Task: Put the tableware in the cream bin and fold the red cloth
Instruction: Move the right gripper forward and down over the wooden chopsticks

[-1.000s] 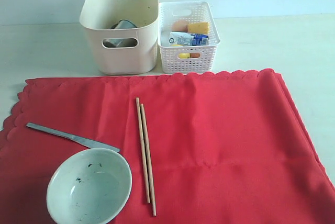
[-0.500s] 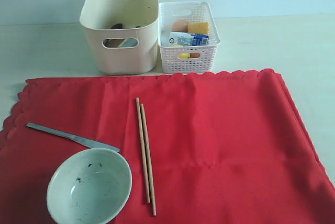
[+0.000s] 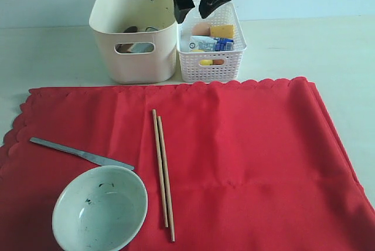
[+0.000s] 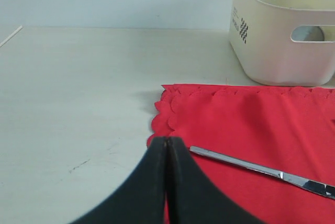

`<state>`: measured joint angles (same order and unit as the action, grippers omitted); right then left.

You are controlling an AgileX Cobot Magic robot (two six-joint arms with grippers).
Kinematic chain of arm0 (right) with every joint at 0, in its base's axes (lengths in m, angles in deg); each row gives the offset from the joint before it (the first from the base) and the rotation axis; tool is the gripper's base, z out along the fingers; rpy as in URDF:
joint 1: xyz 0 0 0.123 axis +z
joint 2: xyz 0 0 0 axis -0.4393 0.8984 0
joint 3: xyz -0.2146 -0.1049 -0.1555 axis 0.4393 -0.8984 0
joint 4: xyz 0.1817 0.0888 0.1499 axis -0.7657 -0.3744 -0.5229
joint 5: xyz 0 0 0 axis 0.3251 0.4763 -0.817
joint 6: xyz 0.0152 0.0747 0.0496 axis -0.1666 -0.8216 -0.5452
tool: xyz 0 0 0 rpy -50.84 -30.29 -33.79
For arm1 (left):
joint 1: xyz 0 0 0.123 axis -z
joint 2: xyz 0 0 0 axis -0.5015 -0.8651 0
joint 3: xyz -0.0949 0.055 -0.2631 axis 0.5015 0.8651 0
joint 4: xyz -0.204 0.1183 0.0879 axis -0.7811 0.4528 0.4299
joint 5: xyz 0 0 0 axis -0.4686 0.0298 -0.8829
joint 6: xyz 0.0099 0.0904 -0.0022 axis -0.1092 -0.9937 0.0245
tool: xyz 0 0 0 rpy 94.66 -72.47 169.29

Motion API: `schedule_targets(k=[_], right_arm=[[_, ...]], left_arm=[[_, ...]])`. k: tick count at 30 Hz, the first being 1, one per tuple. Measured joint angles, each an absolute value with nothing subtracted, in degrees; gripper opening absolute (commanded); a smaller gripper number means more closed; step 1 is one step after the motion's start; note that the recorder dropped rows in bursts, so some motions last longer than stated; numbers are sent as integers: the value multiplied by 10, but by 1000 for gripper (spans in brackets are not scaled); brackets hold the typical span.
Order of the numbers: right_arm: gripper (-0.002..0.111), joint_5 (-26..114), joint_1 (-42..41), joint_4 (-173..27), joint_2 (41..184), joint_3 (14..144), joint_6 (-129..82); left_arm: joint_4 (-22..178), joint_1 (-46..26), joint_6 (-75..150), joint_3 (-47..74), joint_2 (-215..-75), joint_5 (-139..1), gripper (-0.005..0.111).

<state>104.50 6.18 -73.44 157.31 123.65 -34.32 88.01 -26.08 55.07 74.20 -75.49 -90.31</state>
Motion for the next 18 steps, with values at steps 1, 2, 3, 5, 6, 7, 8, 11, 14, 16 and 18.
schedule_targets(k=[1, 2, 3, 5, 6, 7, 8, 11, 14, 16, 18], right_arm=[[47, 1046, 64, -734, 1571, 1237, -343], [47, 1047, 68, -734, 1567, 1237, -343], [47, 1050, 71, -734, 1563, 1237, -342], [47, 1052, 80, -734, 1556, 1237, -337], [47, 1055, 86, -734, 1553, 1237, -336], [47, 1056, 90, -734, 1549, 1237, -335], [47, 1058, 96, -734, 1546, 1237, -334], [47, 1066, 113, -734, 1540, 1237, -325], [47, 1073, 133, -734, 1537, 1237, -312], [47, 1079, 145, -734, 1536, 1237, -307], [47, 1086, 153, -738, 1535, 1237, -305]], left_arm=[[880, -261, 551, 742, -755, -903, 0], [880, -261, 551, 742, -755, -903, 0], [880, -261, 551, 742, -755, -903, 0], [880, -261, 551, 742, -755, -903, 0], [880, -261, 551, 742, -755, -903, 0], [880, -261, 551, 742, -755, -903, 0], [880, -261, 551, 742, -755, -903, 0], [880, -261, 551, 742, -755, -903, 0], [880, -261, 551, 742, -755, -903, 0], [880, -261, 551, 742, -755, -903, 0], [880, -261, 551, 742, -755, -903, 0]])
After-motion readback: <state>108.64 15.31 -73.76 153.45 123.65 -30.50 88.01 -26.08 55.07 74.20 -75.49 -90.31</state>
